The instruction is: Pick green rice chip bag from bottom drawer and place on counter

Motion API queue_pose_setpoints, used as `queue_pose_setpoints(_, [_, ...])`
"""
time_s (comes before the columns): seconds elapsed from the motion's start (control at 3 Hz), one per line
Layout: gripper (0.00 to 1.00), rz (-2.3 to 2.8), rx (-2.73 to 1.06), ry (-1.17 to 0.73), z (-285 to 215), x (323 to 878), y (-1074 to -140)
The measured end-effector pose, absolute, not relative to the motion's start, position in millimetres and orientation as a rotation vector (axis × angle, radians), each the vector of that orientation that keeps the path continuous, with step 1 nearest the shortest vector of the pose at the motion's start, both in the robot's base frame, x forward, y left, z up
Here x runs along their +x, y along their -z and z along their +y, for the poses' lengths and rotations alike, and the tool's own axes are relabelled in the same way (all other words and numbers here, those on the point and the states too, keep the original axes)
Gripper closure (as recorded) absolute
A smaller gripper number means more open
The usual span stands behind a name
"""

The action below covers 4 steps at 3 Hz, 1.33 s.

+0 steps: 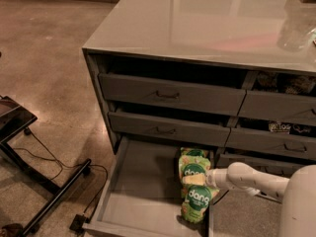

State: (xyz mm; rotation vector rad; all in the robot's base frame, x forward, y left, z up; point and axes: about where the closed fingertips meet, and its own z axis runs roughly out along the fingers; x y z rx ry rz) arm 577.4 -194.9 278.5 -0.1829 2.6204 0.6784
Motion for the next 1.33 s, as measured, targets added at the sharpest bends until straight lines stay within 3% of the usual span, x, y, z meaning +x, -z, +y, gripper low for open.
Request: queue_pose_setpoints(1.33, [0.0,2.682,-0.179,-0.629,-205.6,581.5,-239.3])
